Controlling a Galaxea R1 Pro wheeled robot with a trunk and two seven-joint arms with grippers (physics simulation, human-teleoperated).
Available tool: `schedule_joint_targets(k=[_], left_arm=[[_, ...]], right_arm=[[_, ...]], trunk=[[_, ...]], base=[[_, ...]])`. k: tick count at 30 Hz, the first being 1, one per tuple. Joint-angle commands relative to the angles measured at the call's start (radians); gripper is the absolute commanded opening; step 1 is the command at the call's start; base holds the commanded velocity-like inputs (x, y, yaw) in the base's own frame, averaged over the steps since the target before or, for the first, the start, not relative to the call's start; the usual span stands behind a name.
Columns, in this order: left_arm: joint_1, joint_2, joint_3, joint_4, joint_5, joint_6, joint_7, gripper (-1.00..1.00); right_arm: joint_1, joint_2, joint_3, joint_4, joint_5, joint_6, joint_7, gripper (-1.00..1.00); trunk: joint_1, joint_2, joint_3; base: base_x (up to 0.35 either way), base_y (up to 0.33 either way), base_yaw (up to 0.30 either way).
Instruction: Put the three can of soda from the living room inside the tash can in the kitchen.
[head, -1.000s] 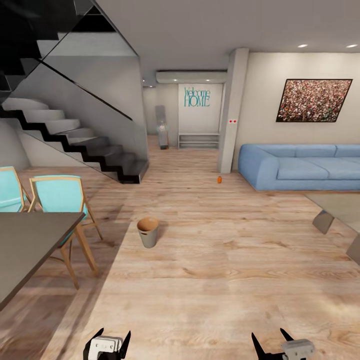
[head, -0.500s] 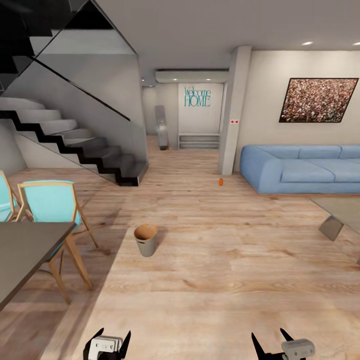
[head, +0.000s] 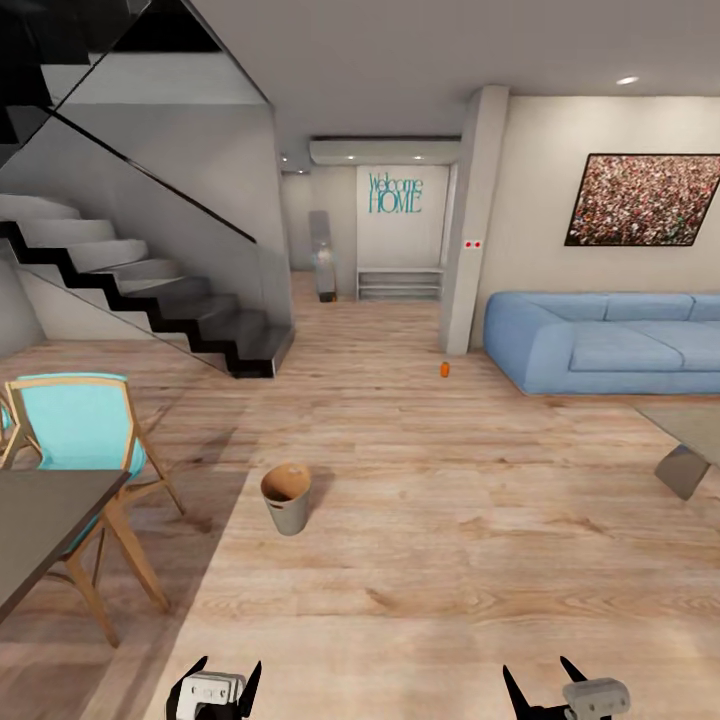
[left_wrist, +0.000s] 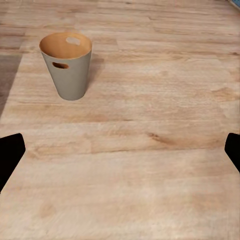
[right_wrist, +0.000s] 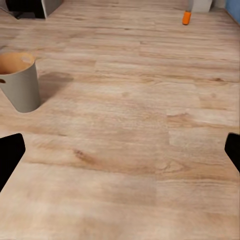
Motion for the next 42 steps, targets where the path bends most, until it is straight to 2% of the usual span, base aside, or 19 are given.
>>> schedule_joint_targets(k=[1,9,42], left_arm=[[0.000,0.000,0.000,0.000,0.000,0.000,0.000,1.00],[0.000,0.000,0.000,0.000,0.000,0.000,0.000,1.00],[0.000,0.000,0.000,0.000,0.000,-0.001,0.000,1.00]], right_arm=[[0.000,0.000,0.000,0.000,0.000,0.000,0.000,1.00],[0.000,0.000,0.000,0.001,-0.001,0.000,-0.001,1.00],[0.000,0.000,0.000,0.001,-0.001,0.000,-0.001,1.00]], trunk=[[0.000,0.000,0.000],[0.000,0.000,0.000],[0.000,0.000,0.000]], base=[[0.324,0.000,0.006],[0.324,0.000,0.103],[0.304,0.000,0.189]])
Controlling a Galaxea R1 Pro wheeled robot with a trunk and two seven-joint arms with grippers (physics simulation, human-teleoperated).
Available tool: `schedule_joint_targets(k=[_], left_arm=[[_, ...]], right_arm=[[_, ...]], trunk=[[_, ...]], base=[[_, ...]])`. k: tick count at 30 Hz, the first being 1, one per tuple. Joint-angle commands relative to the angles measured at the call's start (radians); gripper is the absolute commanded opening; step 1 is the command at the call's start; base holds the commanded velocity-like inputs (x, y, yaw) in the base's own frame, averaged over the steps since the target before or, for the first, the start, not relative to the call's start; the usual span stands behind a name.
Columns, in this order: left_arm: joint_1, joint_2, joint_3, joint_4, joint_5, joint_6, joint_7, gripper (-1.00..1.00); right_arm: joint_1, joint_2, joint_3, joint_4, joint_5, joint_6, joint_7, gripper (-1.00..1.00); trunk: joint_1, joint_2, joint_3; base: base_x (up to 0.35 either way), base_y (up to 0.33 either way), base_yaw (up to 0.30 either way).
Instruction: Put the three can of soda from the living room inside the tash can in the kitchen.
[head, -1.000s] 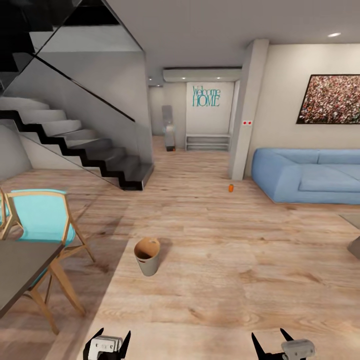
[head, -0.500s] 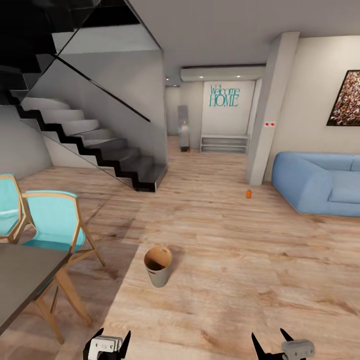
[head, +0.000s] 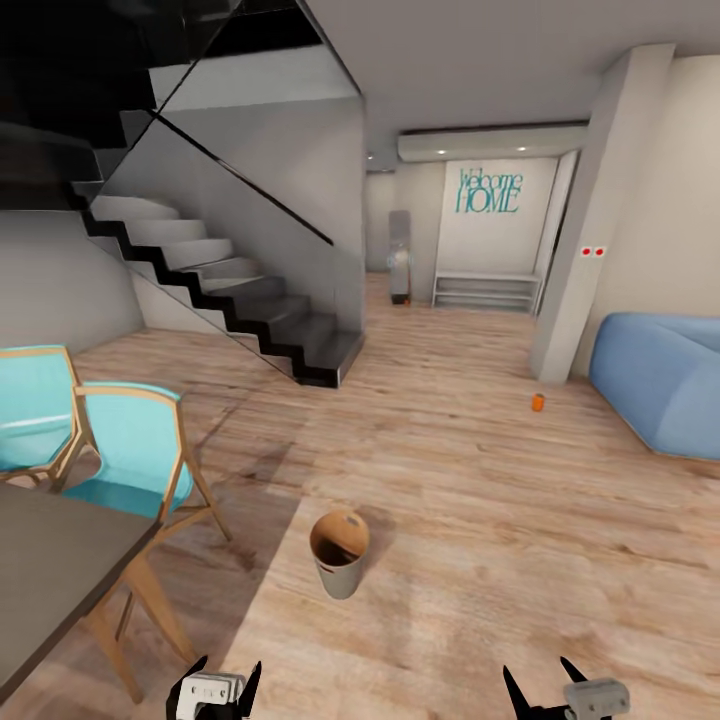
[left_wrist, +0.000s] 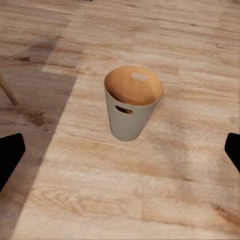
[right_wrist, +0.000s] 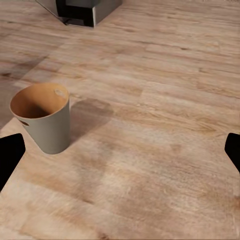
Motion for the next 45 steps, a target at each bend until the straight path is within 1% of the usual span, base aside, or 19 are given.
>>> schedule_joint_targets(k=[1,11,18,45], left_arm=[[0.000,0.000,0.000,0.000,0.000,0.000,0.000,1.00],[0.000,0.000,0.000,0.000,0.000,0.000,0.000,1.00],[0.000,0.000,0.000,0.000,0.000,0.000,0.000,1.00],[0.000,0.000,-0.002,-0.001,0.001,0.000,0.001,1.00]], right_arm=[[0.000,0.000,0.000,0.000,0.000,0.000,0.000,1.00],[0.000,0.000,0.000,0.000,0.000,0.000,0.000,1.00],[0.000,0.000,0.000,0.001,0.000,0.000,0.000,1.00],[0.000,0.001,0.001,0.011,0.000,0.000,0.000,1.00]], trunk=[[0.000,0.000,0.000],[0.000,0.000,0.000],[0.000,0.000,0.000],[0.000,0.000,0.000]], base=[[0.253,0.000,0.194],[0.246,-0.005,0.194],[0.243,-0.084,0.194],[0.234,-0.194,0.191]])
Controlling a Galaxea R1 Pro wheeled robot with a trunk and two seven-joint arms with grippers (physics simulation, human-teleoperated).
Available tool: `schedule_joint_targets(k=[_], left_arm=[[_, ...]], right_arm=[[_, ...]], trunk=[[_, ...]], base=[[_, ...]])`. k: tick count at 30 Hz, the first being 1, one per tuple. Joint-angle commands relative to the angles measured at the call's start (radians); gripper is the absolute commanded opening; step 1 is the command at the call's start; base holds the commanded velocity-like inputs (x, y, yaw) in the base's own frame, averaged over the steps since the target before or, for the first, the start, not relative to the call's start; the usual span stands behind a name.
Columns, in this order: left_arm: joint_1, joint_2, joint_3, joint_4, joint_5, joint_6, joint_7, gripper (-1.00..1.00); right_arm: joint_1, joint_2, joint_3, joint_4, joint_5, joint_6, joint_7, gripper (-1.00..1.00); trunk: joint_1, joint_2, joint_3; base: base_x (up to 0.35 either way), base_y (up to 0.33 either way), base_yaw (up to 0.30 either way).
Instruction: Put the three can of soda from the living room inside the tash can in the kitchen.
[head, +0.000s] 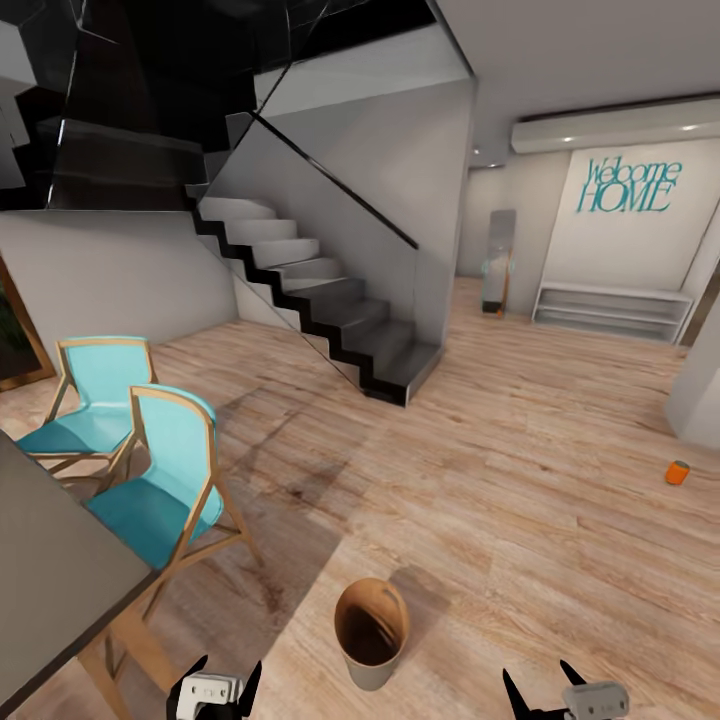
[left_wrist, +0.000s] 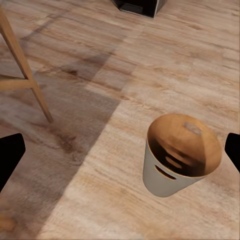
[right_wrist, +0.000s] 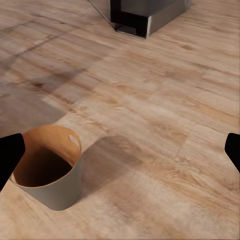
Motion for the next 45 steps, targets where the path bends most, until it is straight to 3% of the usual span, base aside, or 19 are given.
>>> schedule_joint_targets(k=[1,14,37,45], left_arm=[[0.000,0.000,0.000,0.000,0.000,0.000,0.000,1.00],[0.001,0.000,0.000,-0.001,0.000,0.000,0.000,1.00],[0.001,0.000,0.011,0.000,0.001,-0.002,0.000,1.00],[0.001,0.000,0.013,-0.001,0.002,-0.003,0.000,1.00]], right_arm=[[0.000,0.000,0.000,0.000,0.000,0.000,0.000,1.00],[0.000,-0.001,0.001,0.002,0.000,0.000,0.001,1.00],[0.000,0.000,0.001,0.005,0.000,0.000,0.002,1.00],[0.000,-0.001,0.028,0.011,0.000,0.000,0.000,1.00]], trunk=[[0.000,0.000,0.000],[0.000,0.000,0.000],[0.000,0.000,0.000],[0.000,0.000,0.000]], base=[[0.194,-0.219,0.187],[0.074,-0.210,0.178],[-0.304,-0.018,0.021],[-0.103,0.022,0.000]])
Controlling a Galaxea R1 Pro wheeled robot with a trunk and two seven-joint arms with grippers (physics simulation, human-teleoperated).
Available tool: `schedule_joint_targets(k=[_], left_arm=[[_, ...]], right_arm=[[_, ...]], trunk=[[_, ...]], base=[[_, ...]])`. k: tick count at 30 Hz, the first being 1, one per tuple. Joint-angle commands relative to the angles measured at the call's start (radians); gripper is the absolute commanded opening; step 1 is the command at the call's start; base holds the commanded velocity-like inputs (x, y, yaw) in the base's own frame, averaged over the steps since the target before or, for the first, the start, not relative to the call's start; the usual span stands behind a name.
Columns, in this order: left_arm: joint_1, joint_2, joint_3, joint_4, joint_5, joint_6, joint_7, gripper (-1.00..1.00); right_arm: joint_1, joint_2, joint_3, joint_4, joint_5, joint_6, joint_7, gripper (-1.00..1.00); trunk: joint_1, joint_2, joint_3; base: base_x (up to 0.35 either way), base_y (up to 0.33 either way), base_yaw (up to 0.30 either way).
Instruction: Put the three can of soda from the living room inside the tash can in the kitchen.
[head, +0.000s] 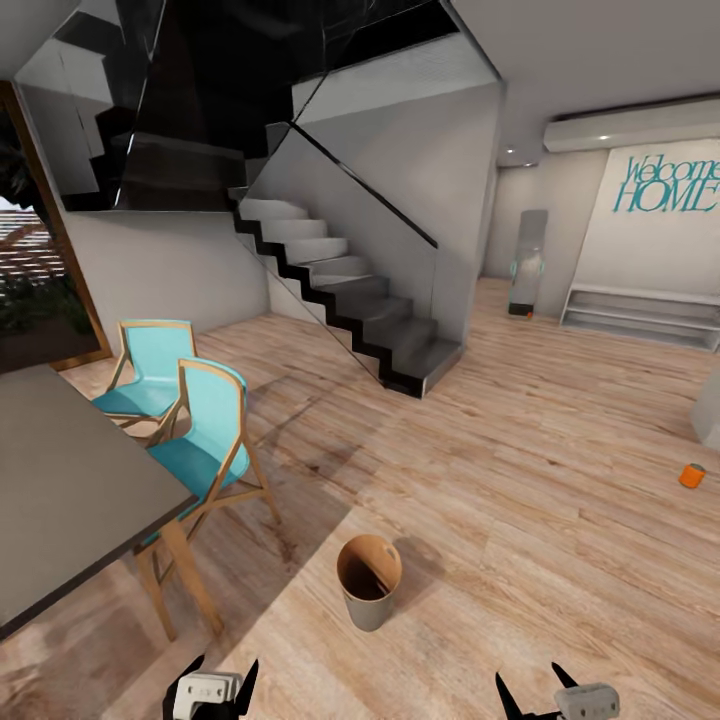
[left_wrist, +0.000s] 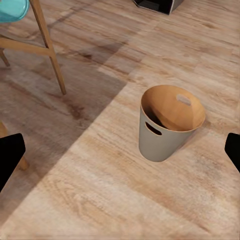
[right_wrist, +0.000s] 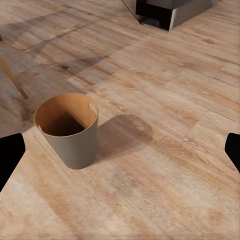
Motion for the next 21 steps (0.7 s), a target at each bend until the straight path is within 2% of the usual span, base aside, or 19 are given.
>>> schedule_joint_targets(k=[1,11,21], left_arm=[[0.000,0.000,0.000,0.000,0.000,0.000,0.000,1.00],[0.000,0.000,0.000,0.000,0.000,0.000,0.000,1.00],[0.000,0.000,0.000,0.000,0.000,0.000,0.000,1.00]], right_arm=[[0.000,0.000,0.001,0.000,0.000,0.000,0.000,1.00],[0.000,0.000,0.006,0.004,0.000,0.000,0.000,1.00],[0.000,0.000,0.007,0.006,0.001,0.000,0.000,1.00]], trunk=[[0.000,0.000,0.000],[0.000,0.000,0.000],[0.000,0.000,0.000]], base=[[-0.028,0.006,0.000],[-0.011,0.002,0.023],[-0.001,0.000,0.160]])
